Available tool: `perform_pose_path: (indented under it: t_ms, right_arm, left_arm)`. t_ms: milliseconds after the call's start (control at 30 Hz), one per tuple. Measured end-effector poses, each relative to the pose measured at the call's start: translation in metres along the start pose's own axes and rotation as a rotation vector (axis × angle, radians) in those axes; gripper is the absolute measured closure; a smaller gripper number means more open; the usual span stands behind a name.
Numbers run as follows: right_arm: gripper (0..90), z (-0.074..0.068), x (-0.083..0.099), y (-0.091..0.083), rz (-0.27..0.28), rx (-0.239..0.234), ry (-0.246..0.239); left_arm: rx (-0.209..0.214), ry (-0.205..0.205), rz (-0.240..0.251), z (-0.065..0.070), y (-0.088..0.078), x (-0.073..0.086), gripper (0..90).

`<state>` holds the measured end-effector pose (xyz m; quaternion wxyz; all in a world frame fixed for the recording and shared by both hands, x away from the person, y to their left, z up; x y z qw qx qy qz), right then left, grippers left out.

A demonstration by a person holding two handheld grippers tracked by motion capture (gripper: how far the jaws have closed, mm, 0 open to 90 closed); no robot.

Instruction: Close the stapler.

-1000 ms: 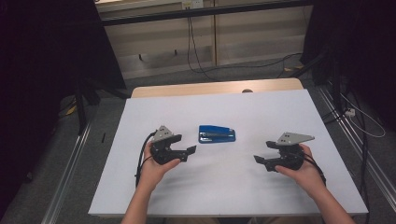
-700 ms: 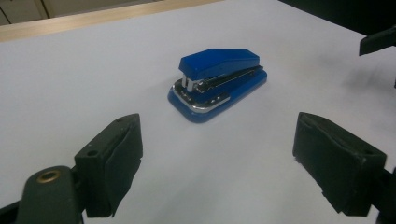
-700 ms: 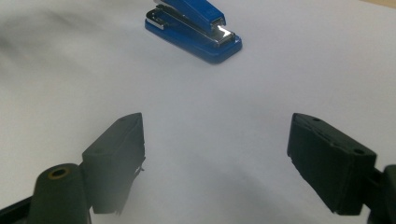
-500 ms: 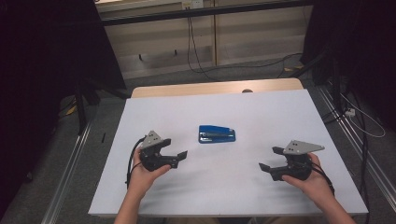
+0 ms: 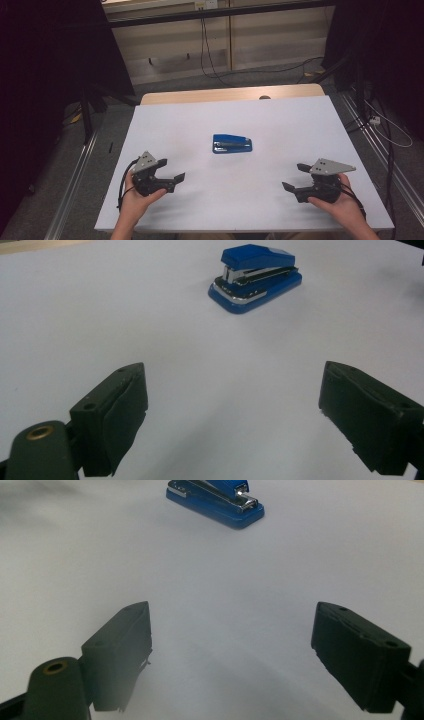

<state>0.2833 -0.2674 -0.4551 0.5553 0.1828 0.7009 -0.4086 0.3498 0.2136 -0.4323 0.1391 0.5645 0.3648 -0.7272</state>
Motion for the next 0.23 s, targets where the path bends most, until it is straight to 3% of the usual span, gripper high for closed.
perform_pose_path:
  t_ms: [133,233]
  right_arm:
    - [15.8,0.0016,0.0006,0.0005,0.007,0.003,0.003]
    - [15.7,0.0036,0.0019,0.0007,0.008,0.004,0.007]
  left_arm:
    - [-0.042,-0.018,-0.016,-0.0039,-0.0079,0.0046,12.3]
    - [-0.046,-0.024,-0.013,-0.0063,-0.0098,0.0057,12.3]
Point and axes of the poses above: each handheld gripper's, and its own axes: y roughly forward along the jaws, x roughly out of its underside, z roughly to its right, the point moved 1 cm from there along y, roughly forward along the jaws, and after that the axes turned 10 degrees about z, right-handed, at the moved point
